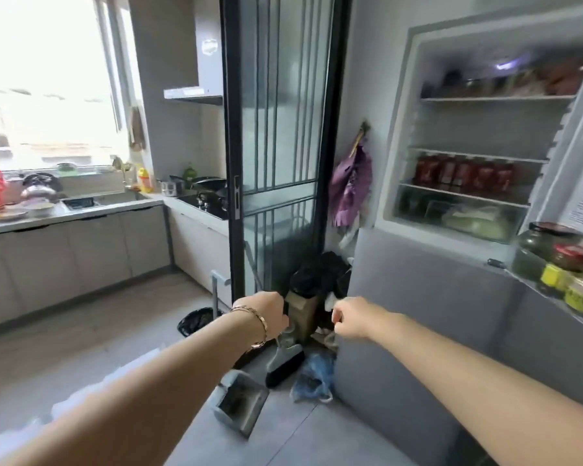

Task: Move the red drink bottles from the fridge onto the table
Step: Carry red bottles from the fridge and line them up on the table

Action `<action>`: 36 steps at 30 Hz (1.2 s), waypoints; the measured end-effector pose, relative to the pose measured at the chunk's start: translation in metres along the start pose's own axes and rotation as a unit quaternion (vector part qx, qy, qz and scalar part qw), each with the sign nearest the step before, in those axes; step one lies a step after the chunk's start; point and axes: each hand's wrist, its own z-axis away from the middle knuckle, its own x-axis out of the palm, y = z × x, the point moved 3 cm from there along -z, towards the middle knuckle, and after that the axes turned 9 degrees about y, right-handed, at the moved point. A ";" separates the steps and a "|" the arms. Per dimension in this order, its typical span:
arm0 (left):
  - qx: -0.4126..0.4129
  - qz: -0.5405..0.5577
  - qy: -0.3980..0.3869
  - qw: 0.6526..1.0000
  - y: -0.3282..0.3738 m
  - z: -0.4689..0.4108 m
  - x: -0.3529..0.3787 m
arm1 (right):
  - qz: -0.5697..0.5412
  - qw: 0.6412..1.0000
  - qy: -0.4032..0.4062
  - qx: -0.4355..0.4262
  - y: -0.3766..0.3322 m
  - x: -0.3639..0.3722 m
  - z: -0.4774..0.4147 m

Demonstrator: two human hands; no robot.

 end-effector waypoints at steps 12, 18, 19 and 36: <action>0.216 -0.001 0.063 0.974 0.168 -0.327 -0.051 | 0.014 0.972 0.127 0.196 0.206 -0.145 -0.182; 0.278 0.005 0.115 0.954 0.266 -0.457 -0.064 | 0.039 0.947 0.189 0.256 0.307 -0.201 -0.248; 0.281 0.006 0.121 0.952 0.277 -0.470 -0.063 | 0.041 0.944 0.195 0.262 0.320 -0.206 -0.256; 0.243 0.072 0.198 0.947 0.441 -0.736 -0.027 | -0.135 0.914 0.304 0.231 0.553 -0.260 -0.528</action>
